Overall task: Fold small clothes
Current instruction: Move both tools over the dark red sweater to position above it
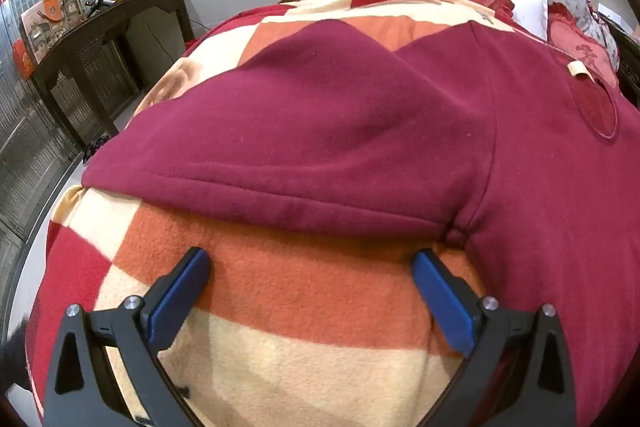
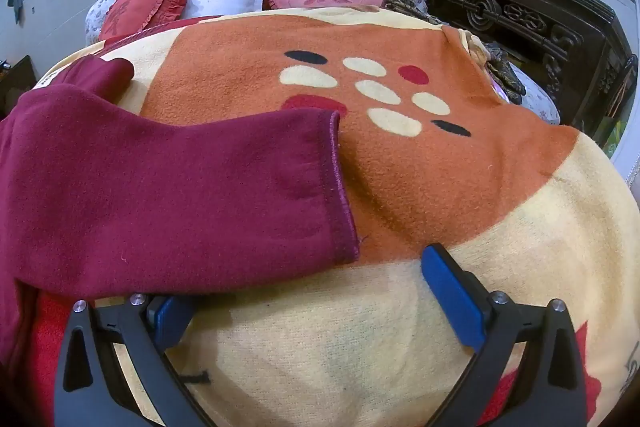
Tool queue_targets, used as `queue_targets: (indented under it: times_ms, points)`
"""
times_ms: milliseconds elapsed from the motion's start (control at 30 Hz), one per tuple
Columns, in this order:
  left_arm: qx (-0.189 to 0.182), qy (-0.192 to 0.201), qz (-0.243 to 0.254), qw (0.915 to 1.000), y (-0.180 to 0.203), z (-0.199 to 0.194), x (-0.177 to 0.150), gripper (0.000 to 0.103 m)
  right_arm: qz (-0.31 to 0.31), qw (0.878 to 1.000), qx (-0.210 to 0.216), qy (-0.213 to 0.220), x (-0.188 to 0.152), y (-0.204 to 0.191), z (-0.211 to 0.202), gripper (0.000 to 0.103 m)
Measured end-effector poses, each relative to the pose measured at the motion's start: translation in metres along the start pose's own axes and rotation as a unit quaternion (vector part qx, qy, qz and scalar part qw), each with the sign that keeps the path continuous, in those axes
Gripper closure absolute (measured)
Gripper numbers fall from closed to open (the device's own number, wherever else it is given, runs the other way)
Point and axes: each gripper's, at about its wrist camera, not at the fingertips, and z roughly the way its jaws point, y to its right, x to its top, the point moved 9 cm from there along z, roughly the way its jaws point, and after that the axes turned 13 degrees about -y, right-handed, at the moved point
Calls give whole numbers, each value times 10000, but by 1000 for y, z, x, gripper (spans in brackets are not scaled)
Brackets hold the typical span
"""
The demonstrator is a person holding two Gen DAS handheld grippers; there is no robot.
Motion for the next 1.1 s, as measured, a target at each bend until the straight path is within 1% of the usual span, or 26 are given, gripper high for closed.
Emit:
queue_targets:
  times_ms: [300,433,500,567,633,733,833,933,1033,1100]
  points:
    - [-7,-48,5,10000,4,2,-1,0,8,10000,11,8,2,-2,-3,0]
    - [-133,-239,60,9996,5,-6,0,0,-25,10000,-22,-84,5,-2,-6,0]
    - [-243,-228,43,9994,5,-15,-3,1,-3,9999,93,-138,-2,3,-12,0]
    - [-335,-114,58,9994,7,-29,-4,1,129,9997,120,-189,-6,7,-27,0]
    - [-339,47,119,9993,10,-43,-3,1,154,9997,98,-145,-9,15,-49,0]
    - [-414,266,247,9985,19,-67,-3,1,-15,10000,-11,45,-10,27,-92,0]
    - [-480,378,397,9973,27,-87,-3,1,-231,9997,-5,-46,-6,31,-127,0]
    - [-595,475,534,9957,36,-110,-1,1,-464,9988,-72,96,0,38,-175,0]
    - [-607,545,614,9948,42,-128,2,1,-551,9981,106,242,9,35,-218,0]
    - [-666,610,623,9940,45,-135,4,1,-616,9972,220,358,17,24,-239,0]
